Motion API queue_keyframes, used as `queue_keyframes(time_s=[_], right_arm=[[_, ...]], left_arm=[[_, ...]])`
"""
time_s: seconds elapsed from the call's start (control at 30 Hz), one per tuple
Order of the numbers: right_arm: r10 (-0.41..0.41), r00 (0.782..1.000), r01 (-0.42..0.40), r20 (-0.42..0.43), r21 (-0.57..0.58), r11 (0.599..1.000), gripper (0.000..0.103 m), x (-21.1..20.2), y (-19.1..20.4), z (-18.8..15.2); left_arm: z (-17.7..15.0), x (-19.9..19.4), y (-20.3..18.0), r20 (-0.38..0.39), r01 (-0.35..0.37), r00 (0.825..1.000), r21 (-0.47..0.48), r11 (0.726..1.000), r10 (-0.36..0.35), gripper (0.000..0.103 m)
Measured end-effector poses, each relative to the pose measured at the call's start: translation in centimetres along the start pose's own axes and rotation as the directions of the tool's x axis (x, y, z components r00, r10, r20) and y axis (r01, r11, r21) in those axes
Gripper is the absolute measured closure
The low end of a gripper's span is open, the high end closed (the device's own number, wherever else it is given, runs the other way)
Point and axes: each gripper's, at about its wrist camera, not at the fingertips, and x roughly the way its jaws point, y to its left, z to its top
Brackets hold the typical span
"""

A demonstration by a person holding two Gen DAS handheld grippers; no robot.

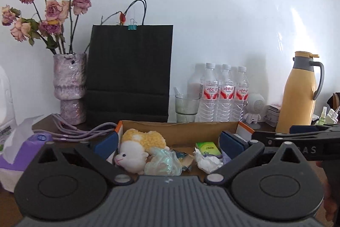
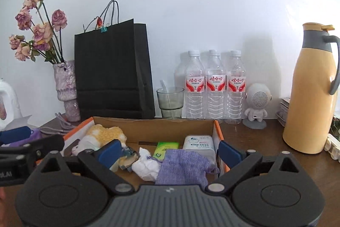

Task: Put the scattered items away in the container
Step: 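Move both tools back toward the remaining items on the table, then grasp the black coiled cable with the left tool while the right tool grasps a small clear packet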

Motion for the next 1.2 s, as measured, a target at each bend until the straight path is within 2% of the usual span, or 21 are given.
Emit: queue_keyframes(time_s=[0.1, 0.17, 0.27, 0.37, 0.5, 0.57, 0.6, 0.63, 0.67, 0.7, 0.73, 0.83, 0.9, 0.97, 1.0, 1.03, 1.07, 1.1, 1.2], right_arm=[[-0.023, 1.0, 0.023, 0.004, 0.028, 0.999, 0.005, -3.4, 0.6, -0.9], [-0.03, 1.0, 0.029, 0.008, 0.065, 0.997, 0.003, -6.5, 0.9, -2.5], [0.004, 1.0, -0.004, 0.002, 0.112, 0.994, 0.0, -10.5, 1.2, -5.9], [0.045, 0.997, -0.038, -0.061, 0.107, 0.994, 0.004, -13.1, 1.5, -8.7], [0.034, 0.995, -0.029, -0.089, 0.06, 0.998, 0.007, -15.1, 2.0, -11.1], [0.026, 0.995, -0.02, -0.093, 0.064, 0.998, 0.011, -15.3, 1.7, -11.2], [0.018, 0.996, -0.012, -0.09, 0.074, 0.997, 0.012, -15.2, 1.5, -11.1], [0.009, 0.996, -0.002, -0.085, 0.087, 0.996, 0.013, -15.1, 1.2, -10.8], [0.0, 0.997, 0.008, -0.083, 0.098, 0.995, 0.013, -15.0, 0.9, -10.6], [-0.006, 0.997, 0.014, -0.082, 0.107, 0.994, 0.013, -14.9, 0.7, -10.5], [-0.01, 0.996, 0.019, -0.084, 0.111, 0.994, 0.013, -14.7, 0.5, -10.4], [-0.013, 0.995, 0.024, -0.101, 0.107, 0.994, 0.014, -14.2, -0.1, -10.5], [-0.013, 0.994, 0.026, -0.111, 0.108, 0.994, 0.015, -14.1, -0.2, -10.6], [-0.011, 0.994, 0.024, -0.111, 0.11, 0.994, 0.015, -13.9, -0.5, -10.5], [-0.012, 0.994, 0.024, -0.109, 0.109, 0.994, 0.015, -13.9, -0.6, -10.4], [-0.014, 0.994, 0.026, -0.109, 0.106, 0.994, 0.015, -13.8, -0.7, -10.3], [-0.016, 0.994, 0.028, -0.111, 0.104, 0.994, 0.015, -13.7, -0.8, -10.3], [-0.018, 0.994, 0.03, -0.112, 0.104, 0.994, 0.015, -13.5, -0.9, -10.2], [-0.01, 0.992, 0.024, -0.124, 0.111, 0.993, 0.015, -12.8, -0.9, -10.1]], left_arm=[[-0.7, -3.4, 0.2, -0.015, -0.026, 1.0, -0.001, 1.0, 0.026, 0.0], [-2.9, -6.0, 0.3, -0.029, -0.013, 0.999, -0.008, 1.0, 0.013, 0.0], [-6.6, -9.0, -0.2, -0.127, -0.001, 0.992, 0.013, 1.0, 0.002, 0.0], [-8.9, -11.7, -0.5, -0.193, -0.015, 0.981, 0.017, 1.0, 0.018, 0.0], [-9.1, -12.6, -1.0, -0.219, 0.027, 0.976, 0.057, 0.998, -0.014, 0.0], [-8.4, -11.3, -1.0, -0.235, 0.052, 0.971, 0.027, 0.998, -0.044, 0.0], [-8.1, -10.5, -1.0, -0.247, 0.069, 0.967, 0.009, 0.998, -0.064, 0.007], [-7.9, -9.7, -1.2, -0.257, 0.086, 0.963, -0.004, 0.996, -0.084, 0.019], [-7.6, -8.6, -1.6, -0.272, 0.097, 0.958, -0.007, 0.995, -0.095, 0.025], [-7.4, -7.6, -2.0, -0.286, 0.108, 0.953, -0.006, 0.994, -0.105, 0.036], [-7.1, -6.6, -2.3, -0.298, 0.121, 0.947, -0.007, 0.993, -0.118, 0.04], [-6.5, -3.7, -3.5, -0.336, 0.151, 0.93, -0.012, 0.988, -0.147, 0.039], [-6.2, -2.1, -4.4, -0.353, 0.148, 0.925, -0.003, 0.989, -0.14, 0.037], [-6.5, -0.7, -5.0, -0.378, 0.148, 0.917, 0.023, 0.989, -0.128, 0.04], [-6.7, -0.2, -5.1, -0.397, 0.15, 0.909, 0.025, 0.988, -0.128, 0.056], [-7.1, 0.1, -5.0, -0.419, 0.154, 0.898, 0.017, 0.988, -0.133, 0.079], [-7.5, 0.3, -5.0, -0.43, 0.147, 0.895, 0.027, 0.989, -0.121, 0.085], [-7.7, 0.0, -5.2, -0.419, 0.16, 0.899, 0.048, 0.986, -0.125, 0.09], [-7.9, -1.2, -5.2, -0.424, 0.193, 0.894, 0.077, 0.978, -0.143, 0.093]])
